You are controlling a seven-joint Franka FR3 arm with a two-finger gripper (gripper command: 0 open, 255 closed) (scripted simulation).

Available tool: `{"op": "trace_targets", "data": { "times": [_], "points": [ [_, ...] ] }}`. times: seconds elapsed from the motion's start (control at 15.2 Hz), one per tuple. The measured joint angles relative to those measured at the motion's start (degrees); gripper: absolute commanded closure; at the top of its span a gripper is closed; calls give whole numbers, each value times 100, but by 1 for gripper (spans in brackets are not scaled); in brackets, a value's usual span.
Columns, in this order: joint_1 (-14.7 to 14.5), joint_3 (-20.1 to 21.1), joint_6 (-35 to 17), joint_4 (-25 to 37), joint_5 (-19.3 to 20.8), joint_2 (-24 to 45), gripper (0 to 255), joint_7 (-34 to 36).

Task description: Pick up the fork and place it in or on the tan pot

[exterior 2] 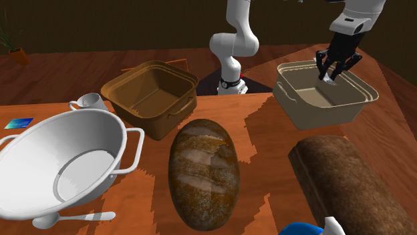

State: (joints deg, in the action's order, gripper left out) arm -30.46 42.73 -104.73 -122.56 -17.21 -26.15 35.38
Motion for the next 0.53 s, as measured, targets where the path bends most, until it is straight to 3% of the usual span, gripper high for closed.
{"op": "trace_targets", "data": {
  "times": [0.46,0.53],
  "points": [
    [-7,18,-98,-99,-15,-4,255,-8],
    [-7,18,-98,-99,-15,-4,0,-9]
  ]
}}
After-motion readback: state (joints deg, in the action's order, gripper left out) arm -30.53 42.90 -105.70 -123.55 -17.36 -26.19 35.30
